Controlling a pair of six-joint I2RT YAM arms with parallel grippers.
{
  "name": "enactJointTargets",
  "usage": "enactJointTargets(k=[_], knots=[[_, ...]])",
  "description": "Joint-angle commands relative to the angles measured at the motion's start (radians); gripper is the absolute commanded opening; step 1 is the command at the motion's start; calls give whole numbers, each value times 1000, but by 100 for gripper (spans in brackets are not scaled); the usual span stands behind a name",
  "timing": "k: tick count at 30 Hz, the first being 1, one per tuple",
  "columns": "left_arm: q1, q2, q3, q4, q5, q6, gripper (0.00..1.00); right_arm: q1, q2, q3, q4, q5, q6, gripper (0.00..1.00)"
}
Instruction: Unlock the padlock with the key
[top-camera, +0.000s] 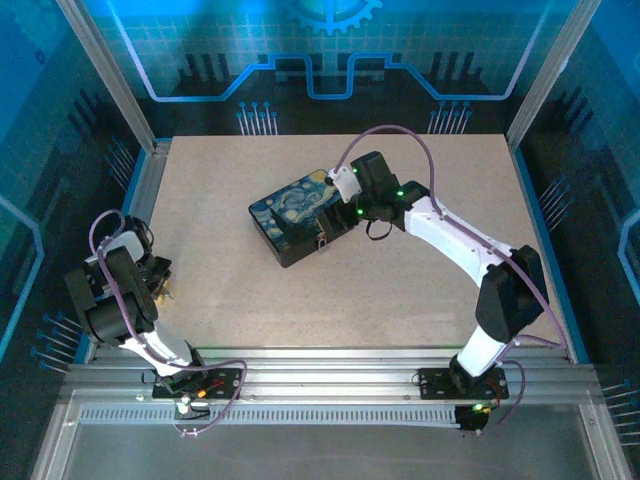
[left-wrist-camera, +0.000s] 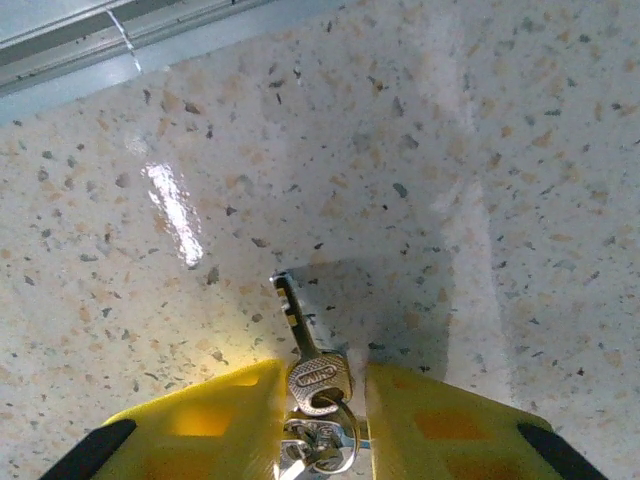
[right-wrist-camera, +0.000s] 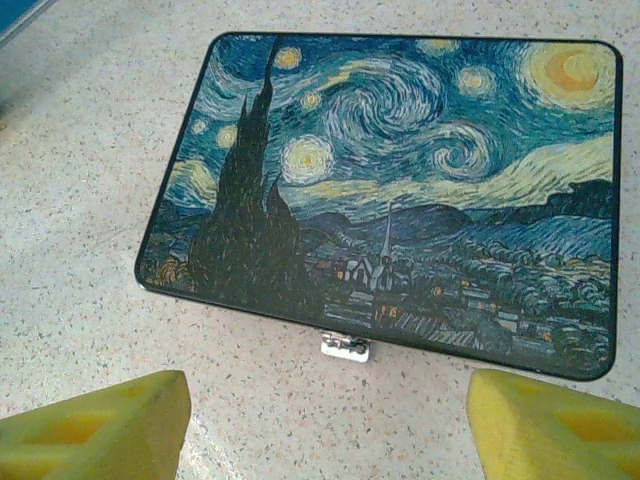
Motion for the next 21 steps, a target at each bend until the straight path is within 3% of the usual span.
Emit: enactJointTargets(k=[1,6,14,17,21], knots=[[-7,-32,-16,-2,44,5,27,12,-37,-8,-17,16,5,74],[-38,-65,-13,-9,56,8,11,12,-41,-12,-22,20,14,74],[-197,-191,43,-96,7,6,5,-1,-45,-22,-30,24,57,75],[-326,-268,63,-125,18,-33,3,-24,-49,-34,-26,-4,95,75],[-603,-330,98,-115,19,-151,3,-73,-63,-69,10,-91,165,75]])
